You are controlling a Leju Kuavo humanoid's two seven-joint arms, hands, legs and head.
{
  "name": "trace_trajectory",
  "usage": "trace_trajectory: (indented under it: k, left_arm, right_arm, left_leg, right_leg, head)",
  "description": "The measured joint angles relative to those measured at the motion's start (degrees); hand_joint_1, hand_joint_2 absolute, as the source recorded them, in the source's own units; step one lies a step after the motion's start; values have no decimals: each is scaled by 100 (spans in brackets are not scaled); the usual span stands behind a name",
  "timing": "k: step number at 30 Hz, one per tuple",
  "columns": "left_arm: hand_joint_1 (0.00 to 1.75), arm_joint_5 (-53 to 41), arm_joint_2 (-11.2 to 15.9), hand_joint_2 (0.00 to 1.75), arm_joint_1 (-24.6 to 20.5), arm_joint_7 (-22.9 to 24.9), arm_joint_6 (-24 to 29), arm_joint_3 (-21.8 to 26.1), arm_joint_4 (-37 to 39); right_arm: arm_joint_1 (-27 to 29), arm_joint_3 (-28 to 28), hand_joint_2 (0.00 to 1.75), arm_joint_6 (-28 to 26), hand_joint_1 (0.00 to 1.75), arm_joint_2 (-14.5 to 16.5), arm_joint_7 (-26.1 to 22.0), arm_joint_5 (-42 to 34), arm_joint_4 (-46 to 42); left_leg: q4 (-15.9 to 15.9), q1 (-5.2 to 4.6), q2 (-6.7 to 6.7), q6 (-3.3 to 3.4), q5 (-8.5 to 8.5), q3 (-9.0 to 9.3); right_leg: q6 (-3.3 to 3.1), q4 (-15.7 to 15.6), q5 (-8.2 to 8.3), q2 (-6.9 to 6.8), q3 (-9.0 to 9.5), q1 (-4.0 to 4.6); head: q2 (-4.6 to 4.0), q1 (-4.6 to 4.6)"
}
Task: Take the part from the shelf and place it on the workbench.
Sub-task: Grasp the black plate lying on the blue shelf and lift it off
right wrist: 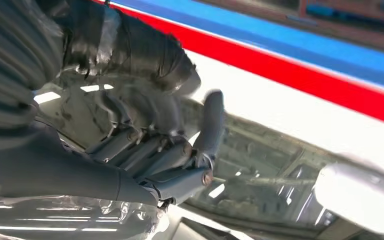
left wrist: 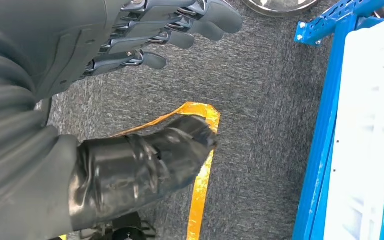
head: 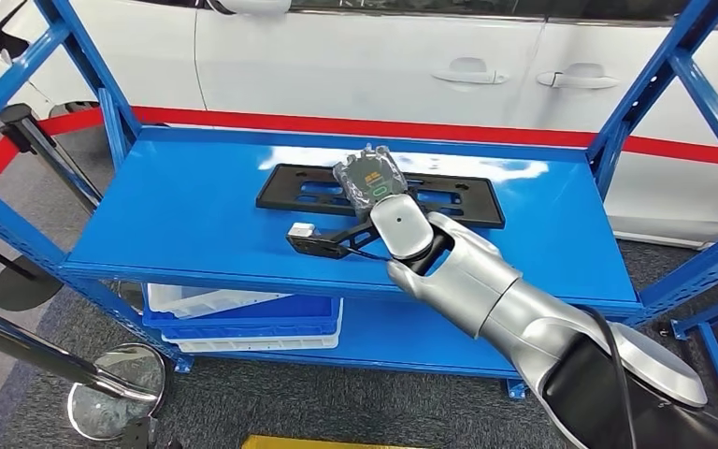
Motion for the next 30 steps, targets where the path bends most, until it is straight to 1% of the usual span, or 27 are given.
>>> trace_trajectory:
  k: [1, 2, 3, 4, 6, 7, 8, 9, 11, 12, 13, 14, 16, 17, 18, 19, 20, 21, 22, 23, 24, 26, 27, 28, 29, 30]
  left_arm:
    - [0, 26, 0, 0, -2, 25, 53, -2, 0]
    - [0, 60, 1, 0, -4, 63, 112, -2, 0]
    - [0, 98, 1, 0, -4, 108, 161, -2, 1]
    - [0, 134, 2, 0, -1, 152, 198, -2, 2]
    - [0, 187, 5, 0, 5, 215, 246, -1, 4]
    - [0, 208, 7, 0, 5, 237, 267, -1, 4]
    - [0, 225, 10, 0, 3, 256, 283, -2, 5]
    - [0, 246, 16, 0, -1, 270, 297, -2, 5]
    - [0, 280, 23, 0, -2, 297, 311, -2, 8]
    - [0, 292, 26, 0, 1, 308, 314, -2, 12]
    - [0, 298, 26, 0, 4, 318, 314, -2, 17]
    - [0, 302, 26, 0, 6, 327, 314, -2, 22]
    - [0, 308, 26, 0, -2, 336, 314, -2, 28]
    - [0, 309, 26, 0, -11, 337, 314, -2, 30]
    - [0, 310, 26, 0, -23, 339, 313, -2, 31]
    - [0, 311, 26, 0, -33, 340, 313, -2, 33]
    - [0, 313, 25, 0, -36, 341, 313, -2, 34]
    - [0, 315, 25, 0, -36, 342, 313, -2, 35]
    - [0, 316, 24, 0, -30, 340, 313, -2, 35]
    - [0, 319, 24, 0, -27, 339, 313, -2, 35]
    - [0, 321, 24, 0, -28, 338, 313, -2, 35]
    - [0, 331, 24, 0, -33, 338, 313, -2, 35]
    - [0, 336, 24, 0, -32, 339, 313, -2, 35]
    - [0, 342, 24, 0, -30, 340, 313, -2, 35]
    - [0, 346, 24, 0, -29, 342, 313, -2, 35]
    - [0, 350, 22, 0, -27, 344, 313, -2, 35]
  right_arm:
    - [-8, 0, 175, 204, 0, 0, 16, -66, -62]
    - [-12, 0, 175, 393, 0, 0, 33, -146, -131]
    - [-8, 0, 175, 537, 0, -4, 51, -216, -202]
    - [2, 0, 175, 633, 0, -13, 68, -272, -270]
    - [21, 0, 175, 784, 0, -42, 94, -378, -414]
    - [24, 0, 175, 870, 0, -53, 109, -437, -494]
    - [25, 0, 175, 966, 0, -59, 126, -496, -584]
    - [29, 0, 175, 1056, 0, -62, 145, -546, -675]
    - [65, 1, 175, 1196, 0, -79, 179, -608, -850]
    - [97, 1, 175, 1238, 0, -94, 189, -624, -929]
    - [131, 2, 175, 1265, 0, -112, 195, -631, -1007]
    - [157, 3, 175, 1279, 0, -126, 196, -635, -1076]
    - [179, 5, 175, 1288, 0, -142, 196, -639, -1192]
    - [180, 5, 175, 1289, 0, -148, 196, -641, -1239]
    - [183, 6, 175, 1289, 0, -155, 197, -644, -1288]
    - [193, 7, 175, 1289, 0, -168, 198, -649, -1336]
    - [208, 8, 175, 1289, 0, -179, 199, -654, -1382]
    - [228, 8, 175, 1289, 0, -189, 200, -658, -1420]
    - [247, 9, 175, 1289, 0, -199, 201, -661, -1445]
    - [260, 9, 175, 1289, 0, -206, 201, -662, -1458]
    - [271, 10, 175, 1291, 0, -215, 201, -663, -1464]
    - [306, 11, 175, 1294, 0, -235, 199, -666, -1464]
    - [337, 11, 175, 1295, 0, -247, 197, -668, -1463]
    - [373, 11, 175, 1295, 0, -261, 193, -669, -1463]
    - [401, 12, 175, 1295, 0, -271, 191, -669, -1464]
    - [419, 13, 175, 1295, 0, -278, 189, -669, -1466]
  left_leg:
    - [24, -9, -5, -20, -19, -6]
    - [48, -19, -8, -45, -35, -18]
    - [64, -27, -10, -73, -43, -32]
    - [68, -31, -11, -100, -43, -44]
    - [66, -18, -8, -153, -51, -55]
    - [116, -12, -5, -182, -97, -76]
    - [267, -8, -1, -209, -199, -141]
    - [533, -2, 2, -236, -348, -261]
    - [1243, 4, 3, -270, -647, -596]
    - [1489, 5, 3, -276, -701, -726]
    - [1558, 5, 3, -274, -660, -775]
    - [1423, 5, 3, -263, -528, -727]
    - [760, 2, 3, -223, -163, -432]
    - [432, -12, 2, -200, -43, -275]
    - [209, -25, 0, -177, 11, -170]
    - [106, -39, -4, -158, 4, -126]
    - [74, -51, -9, -142, -6, -109]
    - [54, -33, -9, -114, -1, -102]
    - [28, -19, -8, -91, 11, -86]
    - [3, -5, -4, -63, 21, -66]
    - [-19, 8, 0, -34, 30, -49]
    - [-20, -3, 2, -1, 27, -44]
    - [-18, -6, 2, 10, 24, -43]
    - [-15, -7, 0, 15, 20, -40]
    - [-8, -7, -3, 16, 14, -37]
    - [4, -7, -7, 10, 3, -33]
  right_leg:
    - [-13, -380, 147, 1, 190, 2]
    - [-31, -681, 239, 3, 336, 4]
    - [-49, -858, 267, 6, 418, 14]
    - [-72, -910, 242, 11, 439, 29]
    - [-132, -941, 258, 16, 440, 26]
    - [-165, -958, 267, 17, 449, 16]
    - [-195, -975, 277, 15, 460, 1]
    - [-218, -986, 281, 14, 469, -7]
    - [-242, -986, 275, 13, 473, -2]
    - [-247, -984, 272, 14, 474, 2]
    - [-250, -981, 269, 15, 475, 5]
    - [-253, -977, 264, 18, 477, 8]
    - [-244, -972, 251, 26, 486, 12]
    - [-229, -964, 241, 30, 483, 23]
    - [-207, -960, 237, 33, 474, 32]
    - [-182, -958, 238, 33, 464, 40]
    - [-154, -962, 243, 33, 459, 47]
    - [-122, -968, 239, 30, 458, 50]
    - [-90, -934, 204, 24, 448, 52]
    - [-59, -821, 121, 18, 403, 52]
    - [-34, -588, -19, 12, 300, 50]
    - [-6, 126, -350, 7, -34, 36]
    - [1, 435, -450, 6, -188, 31]
    - [4, 576, -449, 6, -266, 28]
    - [3, 501, -343, 6, -242, 23]
    - [-5, 223, -156, 6, -117, 18]
  head:
    - [0, -1]
    - [0, -6]
    - [0, -8]
    - [0, -9]
    - [0, -7]
    - [0, -14]
    - [0, -26]
    - [0, -34]
    - [0, -47]
    - [0, -45]
    - [0, -45]
    - [0, -45]
    - [0, -45]
    - [0, -45]
    - [0, -43]
    - [0, -39]
    - [0, -37]
    - [0, -33]
    - [0, -28]
    - [0, -19]
    - [0, -10]
    - [0, 3]
    - [0, 3]
    - [0, 3]
    - [0, 3]
    - [0, 4]
